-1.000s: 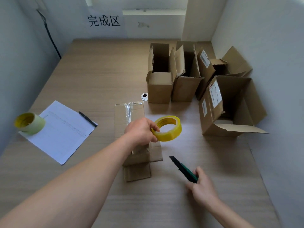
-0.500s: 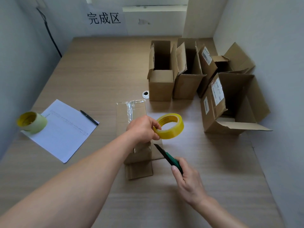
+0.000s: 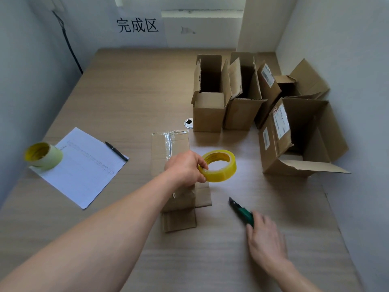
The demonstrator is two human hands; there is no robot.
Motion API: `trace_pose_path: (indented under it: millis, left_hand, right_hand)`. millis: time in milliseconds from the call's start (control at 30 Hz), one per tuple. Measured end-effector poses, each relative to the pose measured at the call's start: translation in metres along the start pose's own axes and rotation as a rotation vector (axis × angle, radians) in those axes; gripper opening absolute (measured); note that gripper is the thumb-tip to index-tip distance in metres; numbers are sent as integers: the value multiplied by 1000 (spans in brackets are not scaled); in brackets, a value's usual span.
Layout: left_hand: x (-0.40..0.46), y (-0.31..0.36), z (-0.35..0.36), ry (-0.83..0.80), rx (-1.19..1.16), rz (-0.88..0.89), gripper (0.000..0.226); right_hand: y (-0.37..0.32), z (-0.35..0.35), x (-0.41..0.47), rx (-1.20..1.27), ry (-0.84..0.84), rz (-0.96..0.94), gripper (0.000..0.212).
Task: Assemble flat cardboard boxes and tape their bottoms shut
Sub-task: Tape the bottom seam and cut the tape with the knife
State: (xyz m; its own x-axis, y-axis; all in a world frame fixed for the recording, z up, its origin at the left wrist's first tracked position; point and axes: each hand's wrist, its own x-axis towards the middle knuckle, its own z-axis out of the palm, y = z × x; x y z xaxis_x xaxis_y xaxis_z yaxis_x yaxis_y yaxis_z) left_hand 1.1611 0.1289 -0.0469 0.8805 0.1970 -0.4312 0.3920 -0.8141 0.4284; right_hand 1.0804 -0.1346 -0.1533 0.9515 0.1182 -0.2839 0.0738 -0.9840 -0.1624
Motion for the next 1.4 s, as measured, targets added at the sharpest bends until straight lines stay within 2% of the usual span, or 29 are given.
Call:
trace_pose_path:
  millis: [33,67,133,167,200,267,367,433,500,633,667,733,767,833,900,933,1033,1067,1133,1200,1267,1333,1400]
  left_hand:
    - [0,0,1,1,2,3,26]
    - [0,0,1,3,5,6,26]
    - [0,0,1,12,16,8,26]
    - [0,-1,1,16,23,12,26]
    - [0,-1,1,19,32,21,26]
    - [-1,-1,1,28,57,40,25]
    - [-4,-1,4,63,113,88,26]
    - [-5,-4,5,84,110,114,27]
    - [-5,-9,7,88,51,141,27]
    - [-11,-20,14,156,-16,226,27]
    - [-15,-24,15,198,-56,248,27]
    - [-24,-31,17,252,-116,302,35]
    - [-29,-34,18,254,-82,350,41]
    - [-36,-38,22,256,77,426,50]
    - [-40,-37,28,288,191,420,49]
    - [-42,-34,31,315,209,406,44]
    - [-45,-26,37,362,307,396,34]
    - [-47,-25,39,375,320,397,34]
    - [-48,-23,41,410,296,369,34]
    - [-47,-22,44,464,278,277,44]
    - [-45,-27,44,551,287,102,75]
    - [-42,-38,43,518,248,-128,105]
    - [-37,-50,44,452,181,-279,107]
  right_hand:
    - [4,-4,2,-62,19,14,45]
    - [2,-10,6,-13,110,-25,49]
    - [-20,-30,15,247,362,-245,53]
    - [-38,-41,21,321,474,-395,55]
    - [-55,-54,29,323,516,-514,57]
    - [-87,-75,45,201,455,-630,61]
    - [-113,-87,66,17,273,-658,56]
    - [-116,-88,75,58,136,-662,51]
    - [-116,-90,83,126,-11,-604,55]
    - [-120,-93,88,211,-151,-454,57]
    - [-122,-93,89,220,-186,-443,51]
    - [-127,-90,92,248,-270,-433,24]
    - [-130,-90,93,262,-303,-417,13]
    - [-135,-89,97,324,-362,-349,20]
    - [-138,-87,98,364,-390,-295,24]
    - [-140,-87,98,285,-345,-329,21]
    - [-139,-86,102,-217,124,-639,11]
    - [-138,-88,103,-276,187,-663,11]
    - [-137,-97,111,-212,239,-598,9]
    - [-133,-101,117,-46,244,-432,8]
    - [-128,-98,115,146,225,-271,6]
    - [-122,-88,108,391,163,-131,7]
    - [-116,-76,98,564,122,-55,9]
